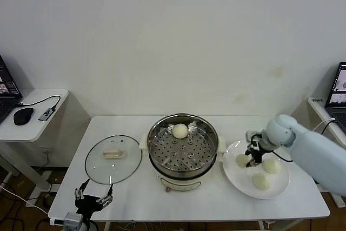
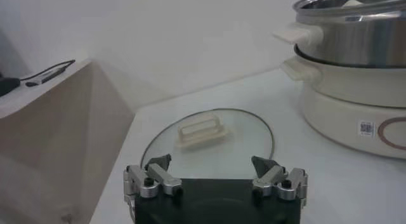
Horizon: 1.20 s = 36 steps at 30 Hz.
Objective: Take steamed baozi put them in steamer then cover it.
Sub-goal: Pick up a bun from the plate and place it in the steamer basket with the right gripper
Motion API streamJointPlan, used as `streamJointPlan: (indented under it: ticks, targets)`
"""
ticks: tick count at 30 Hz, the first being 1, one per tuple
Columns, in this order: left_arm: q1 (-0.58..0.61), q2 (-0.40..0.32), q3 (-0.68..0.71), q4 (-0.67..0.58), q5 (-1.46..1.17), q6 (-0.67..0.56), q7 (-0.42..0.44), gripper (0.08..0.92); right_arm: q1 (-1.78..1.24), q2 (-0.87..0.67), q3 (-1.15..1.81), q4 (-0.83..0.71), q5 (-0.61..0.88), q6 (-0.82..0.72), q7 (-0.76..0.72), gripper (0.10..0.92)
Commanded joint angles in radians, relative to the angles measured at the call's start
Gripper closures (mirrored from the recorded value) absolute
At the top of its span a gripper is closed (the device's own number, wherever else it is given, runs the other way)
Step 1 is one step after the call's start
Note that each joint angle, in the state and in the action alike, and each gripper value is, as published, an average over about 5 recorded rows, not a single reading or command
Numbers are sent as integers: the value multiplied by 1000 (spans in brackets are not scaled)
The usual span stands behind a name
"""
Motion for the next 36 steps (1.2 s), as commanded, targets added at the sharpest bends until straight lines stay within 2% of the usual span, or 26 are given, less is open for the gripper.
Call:
streamJointPlan:
  ticks: [1,7,15,25,36]
  targets:
    - [-8,5,1,-19,0,2,2,177,423,-60,-218,82,217,-50,-70,554]
    - [-15,7,-2,-26,1,4,-9,177,644,57,-358,69,351,-111,-93,550]
    - [-13,14,-12,-29,-8,4,-13,177,697,289,-422,7,448,-175,-71,550]
    - [-16,10,-35,-43,-24,6,-13,177,602,559,-437,-155,412,-191,-45,550]
    - [-36,8,-37,-27,-37,8,-10,177,488,698,-468,-262,373,-193,-2,550]
